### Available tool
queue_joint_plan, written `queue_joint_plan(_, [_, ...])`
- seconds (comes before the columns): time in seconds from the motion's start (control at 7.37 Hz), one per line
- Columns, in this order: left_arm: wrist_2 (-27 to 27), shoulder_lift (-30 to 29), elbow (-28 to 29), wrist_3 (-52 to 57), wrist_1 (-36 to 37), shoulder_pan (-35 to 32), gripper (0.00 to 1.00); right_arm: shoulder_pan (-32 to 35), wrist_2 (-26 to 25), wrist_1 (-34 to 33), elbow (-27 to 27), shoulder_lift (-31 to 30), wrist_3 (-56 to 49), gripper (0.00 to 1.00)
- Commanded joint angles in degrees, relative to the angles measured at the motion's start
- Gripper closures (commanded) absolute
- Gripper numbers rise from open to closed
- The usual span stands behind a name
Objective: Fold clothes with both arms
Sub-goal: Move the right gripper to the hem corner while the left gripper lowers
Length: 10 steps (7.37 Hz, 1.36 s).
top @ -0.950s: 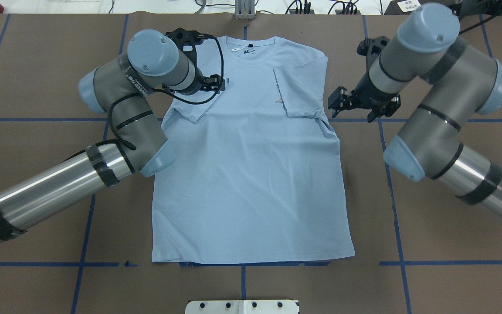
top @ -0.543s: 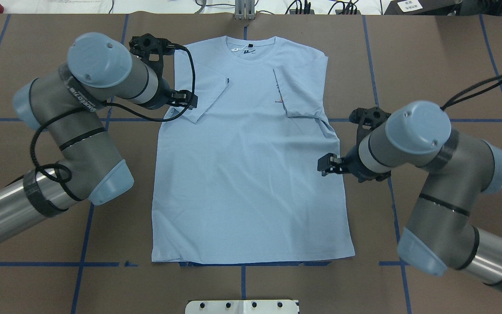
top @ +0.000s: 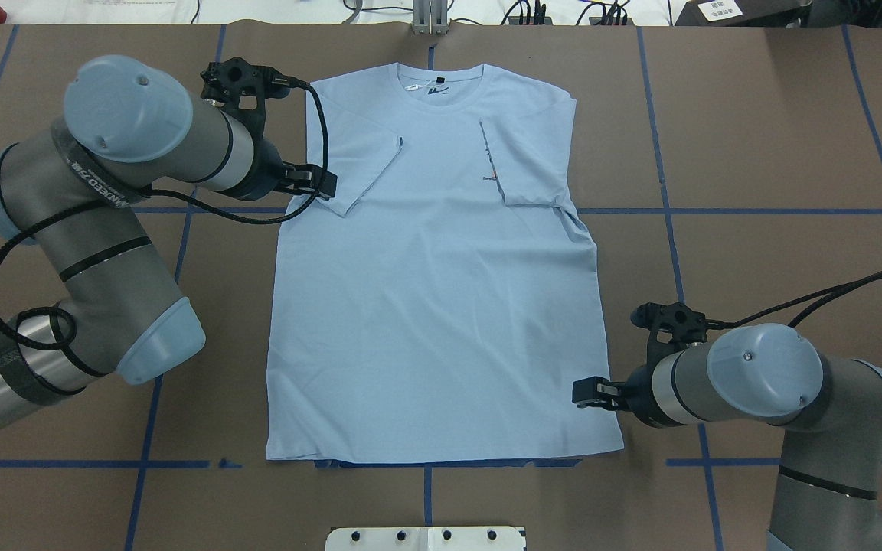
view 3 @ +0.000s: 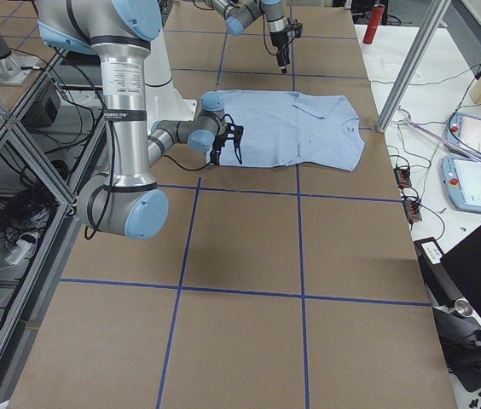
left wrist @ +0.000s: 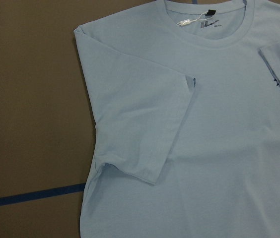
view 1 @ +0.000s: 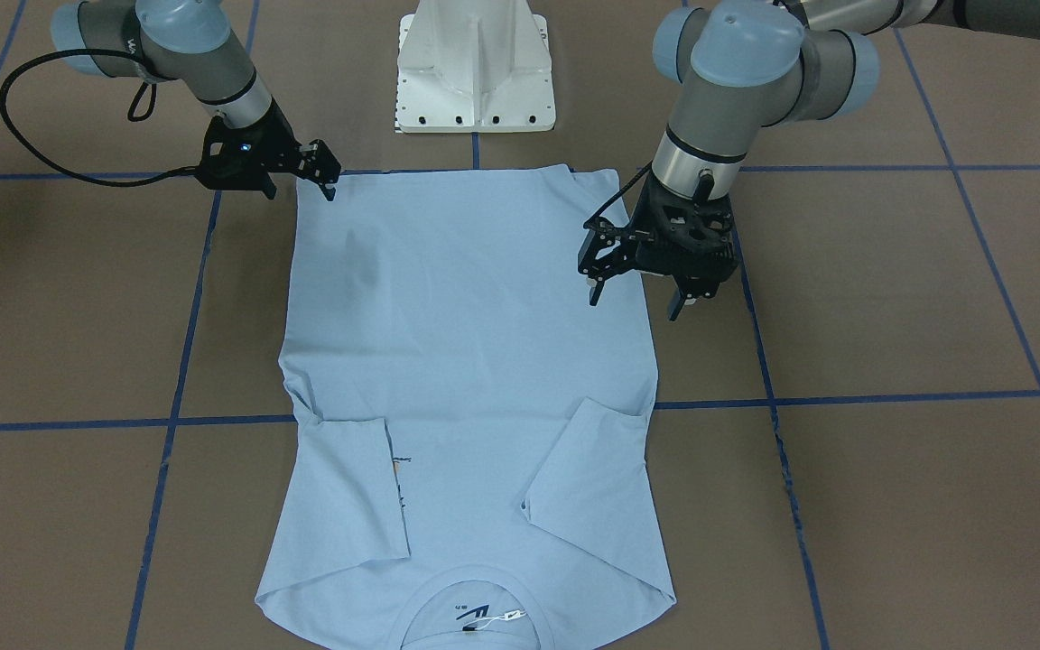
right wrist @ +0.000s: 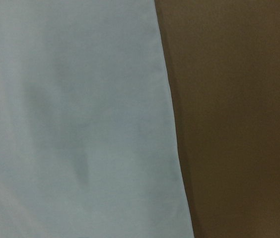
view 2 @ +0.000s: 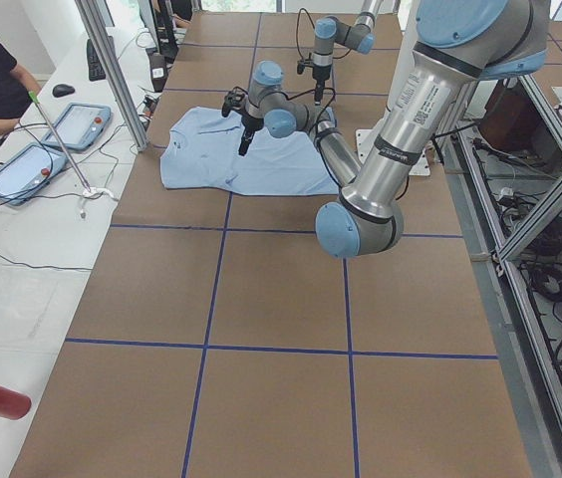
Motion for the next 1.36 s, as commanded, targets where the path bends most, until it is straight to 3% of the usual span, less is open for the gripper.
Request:
queue_joint_plan(0.0, [0.0, 0.1, -0.3, -0.1, 0.0, -0.1, 0.0, -2.1, -0.5, 0.0, -0.3, -1.1, 0.3, 0.01])
queue_joint_plan(0.27, [0.0, 0.6, -0.7, -0.1, 0.0, -0.1, 0.0, -2.9, -0.5, 0.0, -1.7, -1.1, 0.3, 0.02])
queue_joint_plan(0.41, [0.0, 0.6, -0.7, -0.1, 0.0, -0.1, 0.0, -3.0, -0.3, 0.0, -1.6, -1.0, 0.3, 0.07])
queue_joint_plan(0.54, [0.0, 0.6, -0.7, -0.1, 0.0, -0.1, 0.0, -3.0, -0.2, 0.0, -1.6, -0.8, 0.3, 0.21])
queue_joint_plan(0.81, [0.1, 0.7, -0.6, -0.1, 0.0, -0.1, 0.0, -3.2, -0.1, 0.0, -1.5, -0.6, 0.3, 0.65])
queue_joint_plan(1.09, [0.1, 0.7, -0.5, 0.0, 0.0, -0.1, 0.0, -3.7, -0.1, 0.0, -1.4, -0.9, 0.3, 0.95])
queue_joint_plan(1.22, [0.1, 0.7, -0.5, 0.0, 0.0, 0.0, 0.0, -3.7, -0.1, 0.0, -1.3, -1.0, 0.3, 1.0])
